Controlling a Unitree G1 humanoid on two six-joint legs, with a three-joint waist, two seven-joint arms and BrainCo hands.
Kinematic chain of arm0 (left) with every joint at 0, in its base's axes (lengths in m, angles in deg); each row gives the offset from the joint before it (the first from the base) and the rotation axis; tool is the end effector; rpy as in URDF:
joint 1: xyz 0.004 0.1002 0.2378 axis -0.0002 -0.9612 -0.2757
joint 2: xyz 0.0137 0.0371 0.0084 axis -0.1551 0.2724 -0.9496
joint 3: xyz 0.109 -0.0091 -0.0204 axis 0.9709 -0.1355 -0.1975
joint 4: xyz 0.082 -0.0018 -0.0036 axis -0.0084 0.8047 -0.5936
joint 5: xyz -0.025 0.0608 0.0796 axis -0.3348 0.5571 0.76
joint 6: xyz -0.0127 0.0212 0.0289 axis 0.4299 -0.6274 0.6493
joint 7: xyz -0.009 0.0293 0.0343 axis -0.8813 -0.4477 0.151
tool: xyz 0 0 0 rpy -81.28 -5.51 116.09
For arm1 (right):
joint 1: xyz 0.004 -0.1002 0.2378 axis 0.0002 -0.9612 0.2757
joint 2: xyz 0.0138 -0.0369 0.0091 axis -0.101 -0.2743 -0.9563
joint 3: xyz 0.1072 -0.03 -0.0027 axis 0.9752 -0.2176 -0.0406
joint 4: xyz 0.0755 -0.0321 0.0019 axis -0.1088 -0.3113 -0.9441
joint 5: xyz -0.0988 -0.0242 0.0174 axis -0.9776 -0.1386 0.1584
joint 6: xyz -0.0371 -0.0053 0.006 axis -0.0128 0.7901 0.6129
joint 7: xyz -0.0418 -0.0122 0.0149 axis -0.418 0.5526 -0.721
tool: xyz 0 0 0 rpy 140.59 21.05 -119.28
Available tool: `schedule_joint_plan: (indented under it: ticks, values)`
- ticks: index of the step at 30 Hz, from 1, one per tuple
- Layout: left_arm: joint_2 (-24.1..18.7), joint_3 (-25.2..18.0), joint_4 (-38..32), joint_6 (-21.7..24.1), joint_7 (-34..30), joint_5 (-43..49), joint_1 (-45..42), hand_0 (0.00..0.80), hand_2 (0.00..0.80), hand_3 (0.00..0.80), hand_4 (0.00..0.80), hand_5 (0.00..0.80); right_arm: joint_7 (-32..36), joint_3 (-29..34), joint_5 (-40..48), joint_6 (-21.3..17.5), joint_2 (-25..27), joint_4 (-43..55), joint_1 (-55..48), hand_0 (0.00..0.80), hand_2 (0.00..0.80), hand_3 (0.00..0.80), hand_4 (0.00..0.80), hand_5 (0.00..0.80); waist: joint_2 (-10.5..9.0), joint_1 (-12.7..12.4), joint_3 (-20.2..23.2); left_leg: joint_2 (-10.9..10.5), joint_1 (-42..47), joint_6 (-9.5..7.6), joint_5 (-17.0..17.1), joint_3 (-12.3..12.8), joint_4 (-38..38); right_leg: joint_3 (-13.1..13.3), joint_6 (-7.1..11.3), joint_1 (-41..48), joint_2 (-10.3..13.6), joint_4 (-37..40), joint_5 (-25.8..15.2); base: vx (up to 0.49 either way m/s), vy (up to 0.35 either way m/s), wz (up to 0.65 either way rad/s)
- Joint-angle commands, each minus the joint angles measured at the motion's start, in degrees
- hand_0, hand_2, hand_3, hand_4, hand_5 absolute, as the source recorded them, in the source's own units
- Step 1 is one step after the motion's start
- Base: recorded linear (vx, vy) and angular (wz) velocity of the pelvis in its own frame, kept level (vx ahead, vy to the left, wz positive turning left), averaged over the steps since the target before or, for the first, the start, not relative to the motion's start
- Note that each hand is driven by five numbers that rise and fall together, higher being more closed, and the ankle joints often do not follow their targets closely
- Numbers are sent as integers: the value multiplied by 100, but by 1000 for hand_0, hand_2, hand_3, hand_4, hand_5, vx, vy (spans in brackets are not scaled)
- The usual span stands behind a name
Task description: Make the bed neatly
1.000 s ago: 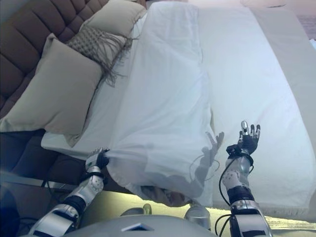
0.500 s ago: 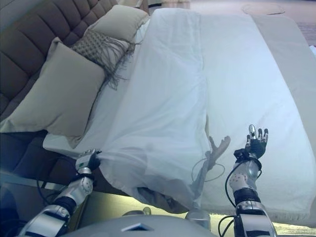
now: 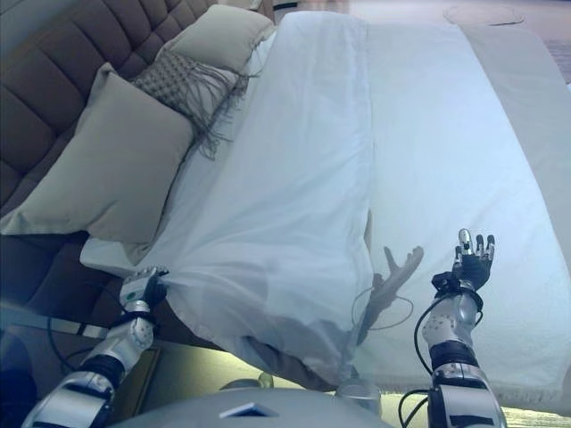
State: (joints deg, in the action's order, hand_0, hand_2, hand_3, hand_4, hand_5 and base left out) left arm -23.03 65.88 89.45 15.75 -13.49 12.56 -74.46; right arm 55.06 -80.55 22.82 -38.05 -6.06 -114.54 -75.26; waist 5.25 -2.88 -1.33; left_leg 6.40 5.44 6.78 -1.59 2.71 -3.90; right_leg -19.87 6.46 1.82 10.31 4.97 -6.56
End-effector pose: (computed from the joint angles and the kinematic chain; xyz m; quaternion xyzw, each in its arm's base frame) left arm 0.1559 0.2821 -0.0691 0.6176 0.2124 0.0311 0.7566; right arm 0.1928 -0.2905 -0.0255 0.2592 0.0148 -0.3466 0.9014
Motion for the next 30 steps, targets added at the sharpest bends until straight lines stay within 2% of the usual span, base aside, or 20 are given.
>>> schedule_joint_plan:
  ticks: [1, 12, 13, 14, 20, 25, 30]
  values:
    - [-1550, -929, 957, -727, 310, -345, -476, 800, 800, 800, 800, 800, 85, 269, -157, -229, 75, -209, 11, 0, 0, 0, 0, 0, -129, -707, 289, -415, -597, -449, 329, -156, 123, -96, 488, 226, 665, -513, 289, 0, 0, 0]
    - [-1518, -915, 881, -699, 403, -381, -533, 800, 800, 800, 800, 800, -107, 246, -231, -209, 48, -85, 53, 0, 0, 0, 0, 0, -113, -753, 266, -406, -589, -451, 334, -228, 101, -86, 481, 206, 621, -506, 303, 0, 0, 0]
    - [-1505, -928, 877, -694, 469, -388, -529, 113, 113, 113, 113, 113, -117, 246, -232, -208, 42, -71, 45, 0, 0, 0, 0, 0, -118, -758, 262, -403, -585, -449, 332, -237, 103, -93, 478, 210, 619, -506, 305, 0, 0, 0]
    - [-1495, -953, 864, -705, 469, -389, -525, 0, 0, 0, 0, 0, -131, 248, -236, -205, 33, -56, 38, 0, 0, 0, 0, 0, -124, -768, 261, -401, -587, -446, 331, -244, 107, -102, 477, 214, 615, -503, 309, 0, 0, 0]
    - [-1381, -915, 888, -736, 404, -396, -528, 0, 0, 0, 0, 0, -191, 246, -282, -177, 7, -4, 65, 0, 0, 0, 0, 0, -142, -774, 262, -388, -581, -433, 329, -246, 99, -125, 475, 227, 595, -473, 319, -6, -16, 10]
    - [-1251, -902, 965, -577, 218, -730, -595, 0, 0, 0, 0, 0, -137, 305, -247, -168, 15, -5, 62, 0, 0, 0, 0, 0, -153, -775, 248, -381, -578, -434, 307, -240, 122, -120, 468, 226, 578, -475, 340, -16, -21, 12]
    - [-903, -759, 1187, -445, 169, -1181, -772, 0, 0, 0, 0, 0, -169, 331, -255, -98, -12, 75, 81, 0, 0, 0, 0, 0, -174, -768, 238, -373, -571, -437, 304, -241, 126, -104, 465, 226, 558, -479, 367, -12, -24, 11]
